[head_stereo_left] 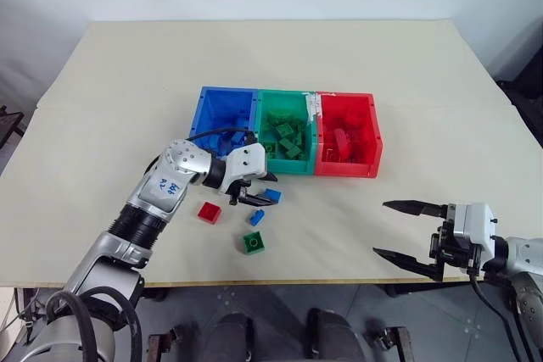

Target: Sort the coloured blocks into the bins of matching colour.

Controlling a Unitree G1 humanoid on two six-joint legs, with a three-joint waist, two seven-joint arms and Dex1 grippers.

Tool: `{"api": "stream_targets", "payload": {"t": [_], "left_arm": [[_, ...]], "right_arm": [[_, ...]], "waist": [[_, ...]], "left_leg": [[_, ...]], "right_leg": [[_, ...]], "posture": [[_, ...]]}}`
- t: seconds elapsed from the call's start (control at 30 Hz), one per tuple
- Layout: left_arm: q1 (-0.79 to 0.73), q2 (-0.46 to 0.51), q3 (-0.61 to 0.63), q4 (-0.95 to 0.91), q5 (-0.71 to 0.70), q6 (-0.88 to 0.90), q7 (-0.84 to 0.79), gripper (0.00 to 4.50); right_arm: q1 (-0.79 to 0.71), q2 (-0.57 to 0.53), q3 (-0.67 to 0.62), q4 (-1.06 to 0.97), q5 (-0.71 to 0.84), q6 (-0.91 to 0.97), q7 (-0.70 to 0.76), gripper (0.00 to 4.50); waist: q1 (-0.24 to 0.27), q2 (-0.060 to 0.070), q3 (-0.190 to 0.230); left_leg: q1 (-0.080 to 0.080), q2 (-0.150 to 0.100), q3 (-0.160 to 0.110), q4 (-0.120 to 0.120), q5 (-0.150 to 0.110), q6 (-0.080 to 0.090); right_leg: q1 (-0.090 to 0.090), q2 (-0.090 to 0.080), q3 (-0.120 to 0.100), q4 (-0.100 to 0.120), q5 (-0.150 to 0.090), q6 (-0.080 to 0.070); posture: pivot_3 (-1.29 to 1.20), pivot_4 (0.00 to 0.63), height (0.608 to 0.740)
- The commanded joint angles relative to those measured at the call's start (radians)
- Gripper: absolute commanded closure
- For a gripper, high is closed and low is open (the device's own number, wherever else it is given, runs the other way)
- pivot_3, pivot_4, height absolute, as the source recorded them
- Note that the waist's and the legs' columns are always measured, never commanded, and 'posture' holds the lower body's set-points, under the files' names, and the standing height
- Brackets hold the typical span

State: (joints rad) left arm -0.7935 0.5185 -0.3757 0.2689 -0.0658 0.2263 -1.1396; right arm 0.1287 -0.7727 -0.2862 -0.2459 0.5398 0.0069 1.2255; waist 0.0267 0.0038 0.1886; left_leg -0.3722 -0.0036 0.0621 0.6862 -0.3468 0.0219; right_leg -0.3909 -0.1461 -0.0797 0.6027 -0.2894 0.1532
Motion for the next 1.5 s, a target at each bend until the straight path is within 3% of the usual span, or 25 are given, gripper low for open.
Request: {"api": "stream_targets", "payload": {"t": [0.03, 0.3, 0.37, 0.53, 0.67, 0.87, 1.0, 1.1, 1.27, 1.47, 1.5], "left_arm": [[-0.037, -0.009, -0.020, 0.010, 0.039, -0.027, -0.024, 1.84], [-0.050, -0.014, -0.059, 0.027, 0.115, 0.016, -0.036, 1.84], [-0.042, -0.018, -0.055, 0.022, 0.122, 0.027, -0.029, 2.20], [-0.033, -0.011, -0.059, 0.024, 0.136, 0.038, -0.051, 3.59], [-0.011, -0.015, -0.038, 0.013, 0.120, -0.002, -0.045, 3.59], [0.045, -0.009, 0.114, -0.079, -0.025, -0.049, -0.046, 3.59], [0.129, 0.004, 0.299, -0.199, -0.166, 0.028, 0.027, 3.59], [0.168, -0.018, 0.476, -0.302, -0.313, 0.195, 0.166, 3.59], [0.172, 0.008, 0.569, -0.300, -0.259, 0.197, 0.355, 3.59], [0.068, -0.006, 0.511, -0.102, -0.187, 0.145, 0.422, 3.59], [0.052, -0.010, 0.500, -0.059, -0.170, 0.120, 0.432, 3.24]], "right_arm": [[0.009, -0.017, -0.038, -0.048, 0.031, 0.012, -0.004, 0.00], [-0.007, -0.011, -0.032, -0.060, 0.031, 0.023, -0.017, 0.00], [-0.013, -0.007, -0.027, -0.059, 0.032, 0.018, -0.019, 0.00], [-0.029, 0.008, -0.004, -0.059, 0.028, 0.012, -0.026, 0.00], [-0.053, 0.018, 0.018, -0.049, 0.020, 0.009, -0.030, 0.00], [-0.134, 0.050, 0.060, -0.053, 0.041, 0.032, -0.051, 0.00], [-0.196, 0.096, 0.073, -0.037, 0.071, 0.048, -0.088, 0.00], [-0.234, 0.138, 0.068, -0.014, 0.059, 0.025, -0.124, 0.00], [-0.274, 0.172, 0.066, 0.024, 0.035, 0.005, -0.164, 0.00], [-0.293, 0.164, 0.070, 0.078, 0.007, -0.004, -0.167, 0.00], [-0.297, 0.165, 0.068, 0.089, 0.002, -0.013, -0.167, 0.00]], "waist": [[0.000, 0.000, 0.000], [0.000, 0.000, 0.000], [0.000, 0.000, 0.000], [0.000, 0.000, 0.000], [-0.001, 0.000, 0.000], [-0.003, 0.000, 0.000], [-0.004, 0.000, 0.000], [-0.004, 0.000, 0.000], [0.001, 0.000, 0.000], [0.000, 0.000, 0.000], [0.000, 0.000, 0.000]], "left_leg": [[0.000, 0.000, 0.000, 0.000, 0.000, 0.000], [0.000, 0.000, 0.000, 0.000, 0.000, 0.000], [0.000, 0.000, 0.000, 0.000, 0.000, 0.000], [0.000, 0.000, 0.000, 0.001, 0.000, 0.000], [0.000, 0.000, 0.000, 0.002, 0.000, 0.000], [-0.001, 0.001, -0.001, 0.003, 0.000, 0.000], [-0.002, 0.002, -0.005, 0.006, 0.000, 0.000], [-0.002, 0.002, -0.011, 0.006, 0.000, 0.000], [-0.002, 0.001, -0.014, 0.009, 0.000, 0.000], [-0.002, -0.001, -0.014, 0.010, 0.000, 0.001], [-0.002, -0.001, -0.014, 0.009, 0.000, 0.001]], "right_leg": [[0.000, 0.000, 0.000, 0.000, 0.000, 0.000], [0.000, 0.000, 0.000, 0.000, 0.000, 0.000], [0.000, 0.000, 0.000, 0.000, 0.000, 0.000], [0.000, 0.000, 0.000, 0.001, 0.000, 0.000], [0.000, 0.000, 0.000, 0.002, 0.000, 0.000], [-0.001, 0.000, 0.000, 0.003, 0.000, 0.000], [-0.001, 0.000, 0.000, 0.004, 0.000, 0.000], [-0.001, 0.000, 0.000, 0.005, 0.000, 0.000], [0.001, -0.001, 0.000, 0.007, 0.000, 0.000], [0.001, -0.001, -0.001, 0.007, 0.000, 0.000], [0.001, -0.001, -0.001, 0.007, 0.000, 0.000]], "posture": [[0.00, 0.150, 0.740], [0.00, 0.150, 0.740], [0.00, 0.150, 0.740], [0.00, 0.150, 0.740], [0.00, 0.150, 0.740], [0.00, 0.150, 0.740], [0.00, 0.150, 0.740], [0.00, 0.150, 0.740], [0.00, 0.150, 0.740], [0.00, 0.150, 0.740], [0.00, 0.150, 0.740]]}}
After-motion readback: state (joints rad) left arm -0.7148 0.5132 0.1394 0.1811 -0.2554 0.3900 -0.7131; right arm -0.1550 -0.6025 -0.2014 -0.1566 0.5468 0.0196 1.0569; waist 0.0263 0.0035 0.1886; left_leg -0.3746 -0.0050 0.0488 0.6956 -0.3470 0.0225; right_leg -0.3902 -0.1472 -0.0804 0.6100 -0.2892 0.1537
